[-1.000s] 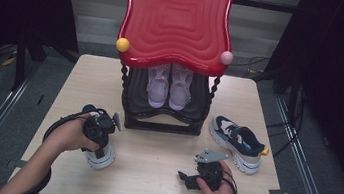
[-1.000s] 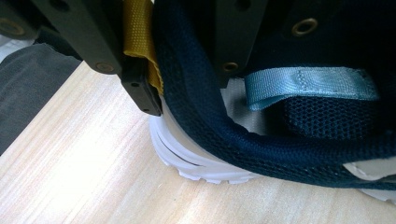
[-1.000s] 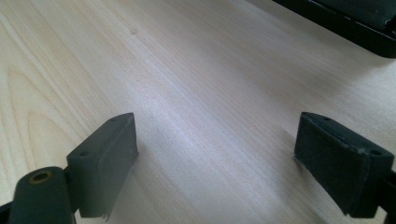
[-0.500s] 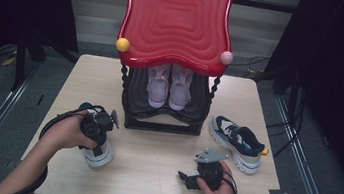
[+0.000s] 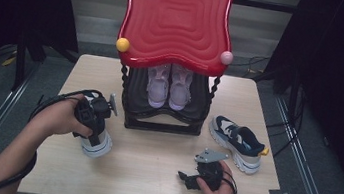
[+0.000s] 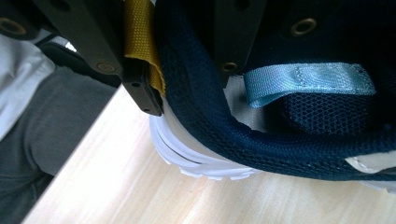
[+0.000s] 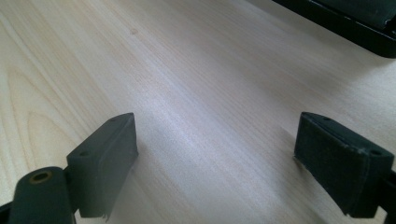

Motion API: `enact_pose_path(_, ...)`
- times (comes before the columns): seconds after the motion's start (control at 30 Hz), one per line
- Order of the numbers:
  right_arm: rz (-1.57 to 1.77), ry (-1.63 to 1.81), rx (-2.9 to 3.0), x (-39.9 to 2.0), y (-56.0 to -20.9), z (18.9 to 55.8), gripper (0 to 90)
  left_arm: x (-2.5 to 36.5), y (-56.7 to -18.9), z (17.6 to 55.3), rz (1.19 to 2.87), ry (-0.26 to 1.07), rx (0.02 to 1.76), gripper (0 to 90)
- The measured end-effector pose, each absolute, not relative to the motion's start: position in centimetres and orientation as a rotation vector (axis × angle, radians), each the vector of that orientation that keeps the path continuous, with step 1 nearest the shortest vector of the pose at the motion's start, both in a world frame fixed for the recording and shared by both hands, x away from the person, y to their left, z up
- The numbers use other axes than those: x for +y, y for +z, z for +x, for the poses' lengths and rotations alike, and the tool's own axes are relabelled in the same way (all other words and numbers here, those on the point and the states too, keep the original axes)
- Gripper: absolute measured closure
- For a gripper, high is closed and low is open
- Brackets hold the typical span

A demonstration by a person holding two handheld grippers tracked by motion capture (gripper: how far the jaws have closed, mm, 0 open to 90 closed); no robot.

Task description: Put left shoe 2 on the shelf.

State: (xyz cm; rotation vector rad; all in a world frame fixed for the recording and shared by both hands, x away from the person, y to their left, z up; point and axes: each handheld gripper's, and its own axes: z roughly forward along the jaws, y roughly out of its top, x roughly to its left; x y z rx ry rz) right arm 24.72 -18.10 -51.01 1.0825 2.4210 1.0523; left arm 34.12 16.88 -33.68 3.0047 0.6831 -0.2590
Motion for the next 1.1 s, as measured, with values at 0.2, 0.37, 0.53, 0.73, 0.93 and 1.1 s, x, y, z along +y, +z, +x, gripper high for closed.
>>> enact_pose_path(0.2, 1.090, 1.052, 2.421, -18.1, -51.0, 24.7, 12.7, 16.9, -30.0, 34.1, 2.996, -0.231, 0.678, 73.5)
enact_pose_path(0.37, 1.087, 1.051, 2.423, -18.1, -51.0, 24.7, 12.8, 16.8, -26.9, 34.2, 3.021, -0.207, 0.664, 73.5)
enact_pose_path(0.53, 1.086, 1.051, 2.423, -18.1, -51.0, 24.7, 12.8, 16.6, -24.0, 34.3, 3.030, -0.167, 0.654, 73.5)
enact_pose_path(0.73, 1.092, 1.047, 2.427, -18.1, -51.0, 24.7, 12.8, 16.4, -20.9, 34.4, 3.038, -0.118, 0.638, 73.4)
enact_pose_path(0.93, 1.085, 1.052, 2.430, -18.1, -51.0, 24.7, 12.7, 16.0, -17.7, 34.5, 3.038, -0.057, 0.623, 73.5)
enact_pose_path(1.1, 1.084, 1.053, 2.431, -18.1, -51.0, 24.7, 12.7, 15.7, -15.6, 34.6, 3.033, -0.017, 0.611, 73.5)
